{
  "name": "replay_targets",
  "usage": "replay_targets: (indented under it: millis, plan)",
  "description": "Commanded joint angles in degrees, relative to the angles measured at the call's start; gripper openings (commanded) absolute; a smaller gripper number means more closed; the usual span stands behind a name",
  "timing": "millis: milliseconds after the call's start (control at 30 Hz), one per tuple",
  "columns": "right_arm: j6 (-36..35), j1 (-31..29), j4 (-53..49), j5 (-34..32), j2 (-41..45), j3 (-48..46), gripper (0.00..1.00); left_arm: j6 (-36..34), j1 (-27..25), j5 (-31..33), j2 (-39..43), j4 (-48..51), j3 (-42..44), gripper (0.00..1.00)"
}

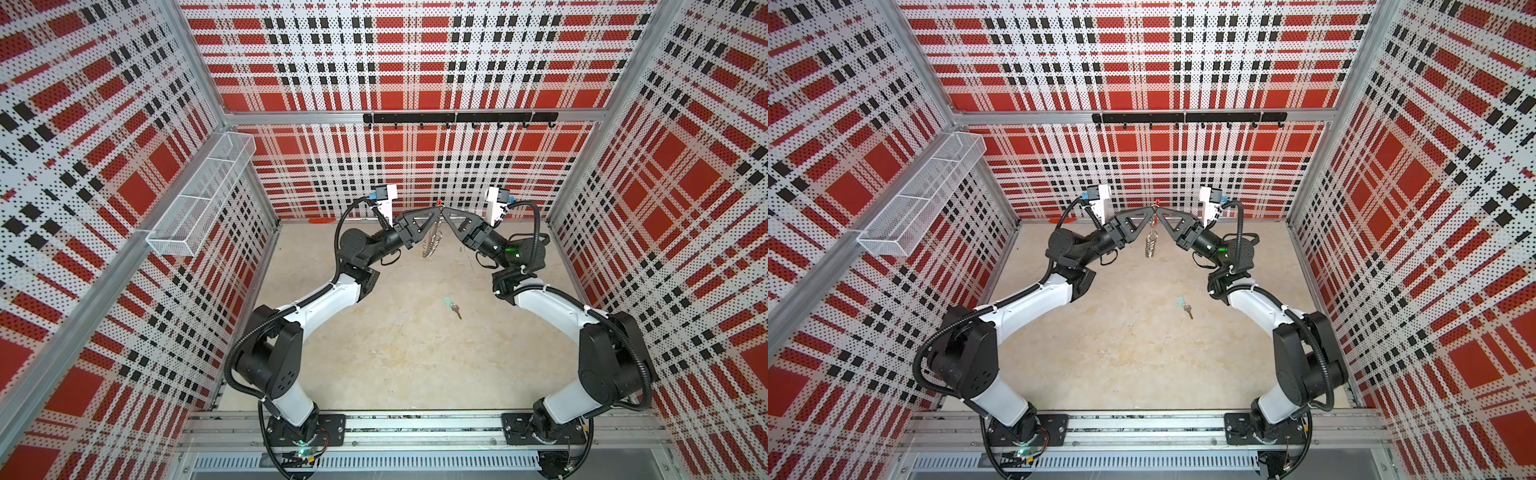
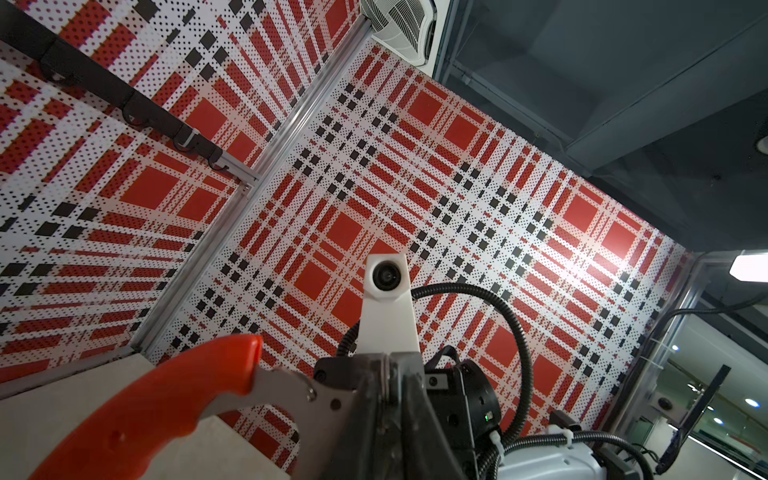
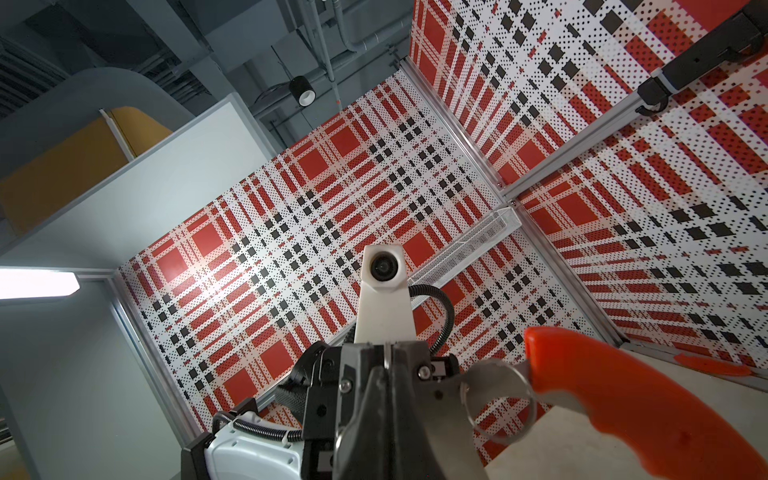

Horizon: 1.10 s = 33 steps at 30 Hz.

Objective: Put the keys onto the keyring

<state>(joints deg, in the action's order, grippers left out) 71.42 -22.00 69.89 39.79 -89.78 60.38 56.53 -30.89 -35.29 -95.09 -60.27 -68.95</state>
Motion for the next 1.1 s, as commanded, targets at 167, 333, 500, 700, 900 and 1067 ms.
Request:
replay_targets:
  millis: [167,333,500,700,900,1067]
  plan:
    - [-2.1,-0.4,-1.8,0.8,2.5,1.0,0.0,-0.4,-0.2,-0.7,-0.6,0.1,-2.5,0.0]
    - [-7.9,-0.3,-11.4,0.8,5.6,0.3,0.18,-3.8,-0.2,-0.6,1.0,4.9,-2.1,0.0]
    - [-23.6,2.1,-37.3,-3.8,14.1,-0.3,0.48,-15.2,0.9,-0.5,4.2,22.3,-4.0,0.0]
    - [-48.5,3.1,-71.6,-16.5,20.2,6.2,0.61,-26.2,4.2,-6.4,4.4,41.1,-10.9,0.0]
    - [-51.3,3.2,-84.8,-28.0,17.5,12.2,0.72,-40.8,4.4,-7.5,0.3,63.8,-22.1,0.0]
    - [-50.0,4.2,-97.0,-29.0,9.2,23.5,0.77,-47.8,4.3,-6.3,-4.1,75.5,-29.0,0.0]
